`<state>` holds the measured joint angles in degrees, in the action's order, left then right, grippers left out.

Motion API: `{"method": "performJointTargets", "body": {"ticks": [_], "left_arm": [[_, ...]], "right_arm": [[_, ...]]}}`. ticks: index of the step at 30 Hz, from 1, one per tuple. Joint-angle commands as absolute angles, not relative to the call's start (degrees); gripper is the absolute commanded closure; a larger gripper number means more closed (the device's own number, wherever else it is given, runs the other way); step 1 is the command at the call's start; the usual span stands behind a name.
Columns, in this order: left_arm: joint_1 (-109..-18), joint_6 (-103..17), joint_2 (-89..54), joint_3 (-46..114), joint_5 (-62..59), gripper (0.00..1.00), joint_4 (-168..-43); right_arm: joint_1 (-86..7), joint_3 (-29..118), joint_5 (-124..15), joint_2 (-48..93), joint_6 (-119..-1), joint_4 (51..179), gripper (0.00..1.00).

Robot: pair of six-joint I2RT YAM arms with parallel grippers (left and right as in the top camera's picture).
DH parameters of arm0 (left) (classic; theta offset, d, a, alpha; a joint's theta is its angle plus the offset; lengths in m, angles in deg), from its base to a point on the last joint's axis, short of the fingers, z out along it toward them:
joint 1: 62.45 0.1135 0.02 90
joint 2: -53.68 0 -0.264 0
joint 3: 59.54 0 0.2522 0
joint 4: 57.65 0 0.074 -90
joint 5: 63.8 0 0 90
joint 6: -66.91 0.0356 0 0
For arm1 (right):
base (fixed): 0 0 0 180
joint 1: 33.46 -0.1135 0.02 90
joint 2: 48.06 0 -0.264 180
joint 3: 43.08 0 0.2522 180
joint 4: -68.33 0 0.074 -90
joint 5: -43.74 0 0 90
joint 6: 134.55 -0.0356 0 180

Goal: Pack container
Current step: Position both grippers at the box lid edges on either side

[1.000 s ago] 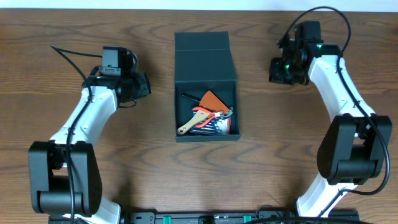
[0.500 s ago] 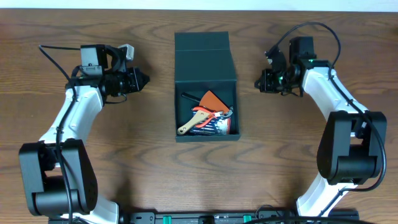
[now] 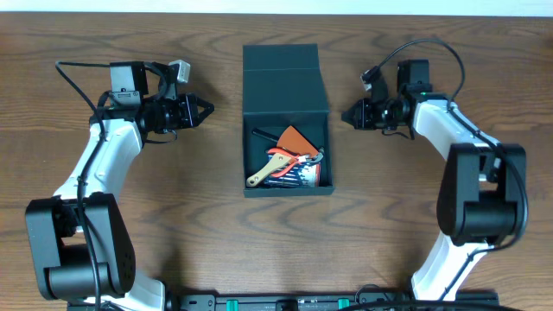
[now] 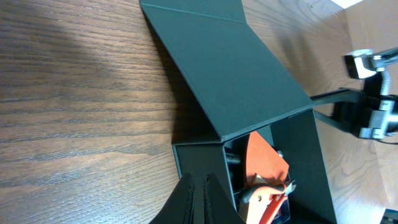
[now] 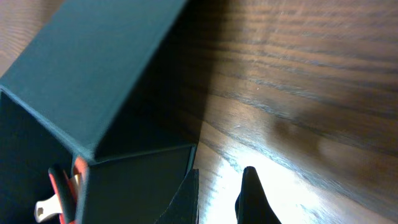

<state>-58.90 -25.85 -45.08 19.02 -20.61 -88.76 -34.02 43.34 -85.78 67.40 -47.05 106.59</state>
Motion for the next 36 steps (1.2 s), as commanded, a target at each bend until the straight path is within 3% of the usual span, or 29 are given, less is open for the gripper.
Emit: {"method": "performJointTargets", "body": {"ticks": [1, 13, 36], "left_arm": [[-58.59, -24.78, -45.35, 19.17, -22.95, 0.94, -88.63], [-58.59, -22.44, -45.35, 19.17, -27.6, 0.94, -88.65], [-58.59, -22.42, -45.35, 19.17, -27.54, 0.94, -88.65]], "right_arm": [[-34.15, 42.97, -91.44, 69.91, -48.58, 105.01, 0.99], [-33.39, 42.97, -98.66, 70.57, -48.99, 98.5, 0.99], [-32.36, 42.97, -99.05, 74.85, -53.65, 92.09, 0.99]]}}
